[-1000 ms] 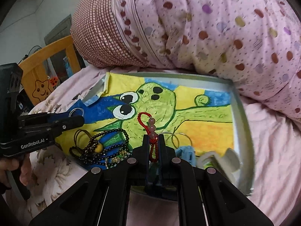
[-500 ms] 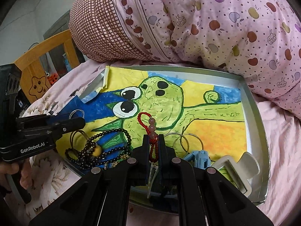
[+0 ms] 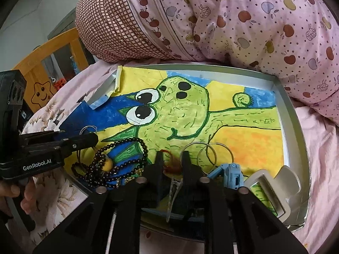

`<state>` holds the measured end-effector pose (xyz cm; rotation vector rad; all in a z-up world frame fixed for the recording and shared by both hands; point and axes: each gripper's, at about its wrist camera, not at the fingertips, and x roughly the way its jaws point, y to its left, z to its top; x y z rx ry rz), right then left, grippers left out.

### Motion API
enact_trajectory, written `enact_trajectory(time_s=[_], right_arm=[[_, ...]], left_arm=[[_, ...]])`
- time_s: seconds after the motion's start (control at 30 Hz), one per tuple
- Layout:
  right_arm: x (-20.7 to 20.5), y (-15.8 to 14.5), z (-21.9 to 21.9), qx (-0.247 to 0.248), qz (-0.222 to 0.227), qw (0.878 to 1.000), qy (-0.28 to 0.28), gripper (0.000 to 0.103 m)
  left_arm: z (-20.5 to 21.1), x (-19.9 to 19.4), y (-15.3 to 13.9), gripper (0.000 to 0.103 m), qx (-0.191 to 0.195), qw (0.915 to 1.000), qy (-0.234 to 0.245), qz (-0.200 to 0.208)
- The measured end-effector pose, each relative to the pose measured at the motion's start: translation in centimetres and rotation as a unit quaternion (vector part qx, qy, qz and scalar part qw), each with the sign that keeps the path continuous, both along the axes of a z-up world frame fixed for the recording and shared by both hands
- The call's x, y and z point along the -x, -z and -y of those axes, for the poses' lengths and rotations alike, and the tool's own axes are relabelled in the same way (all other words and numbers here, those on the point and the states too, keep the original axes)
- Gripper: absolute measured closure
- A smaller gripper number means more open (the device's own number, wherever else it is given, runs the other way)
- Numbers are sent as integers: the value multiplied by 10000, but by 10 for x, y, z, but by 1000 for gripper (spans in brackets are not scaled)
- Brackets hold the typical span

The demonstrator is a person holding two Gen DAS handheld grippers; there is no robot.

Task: Organize jewelry
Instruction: 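Open both tools to release the ring and bracelet into the tray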

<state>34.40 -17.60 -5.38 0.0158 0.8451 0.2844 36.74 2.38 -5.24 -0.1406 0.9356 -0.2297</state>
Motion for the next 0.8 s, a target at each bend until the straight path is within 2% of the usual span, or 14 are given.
enact_trajectory(time_s=[0.03,0.1,0.17,0.27,0.33,0.4,0.47,0.6,0.77,0.8], right_arm=[[0,-1,1,-15,10,10000,7,78],[1,-4,3,-45,43,10000,29,76],[2,-5,3,-29,62,10000,29,76],[4,-9,6,19,107,9999,75,72],[6,-11,9,7,148,9998,138,59],[9,-14,13,-47,203,9996,188,57],[11,-17,14,-38,243,9995,216,55],[16,-25,15,-45,372,9990,244,38],[25,-37,17,-85,557,9979,326,23],[27,-40,18,-120,583,9976,338,21]], left_arm=[[0,0,0,75,7,10000,-11,-6],[1,1,-2,63,7,10000,-39,-1],[0,3,-5,42,52,9999,-78,74],[-2,5,-9,40,103,9998,-145,125],[-3,5,-10,40,76,9997,-193,108],[-4,7,-13,37,84,9996,-223,143],[-5,10,-16,27,86,9995,-256,192],[-6,16,-22,21,92,9990,-338,260],[-9,23,-29,2,71,9981,-500,359],[-11,27,-31,1,88,9977,-530,415]])
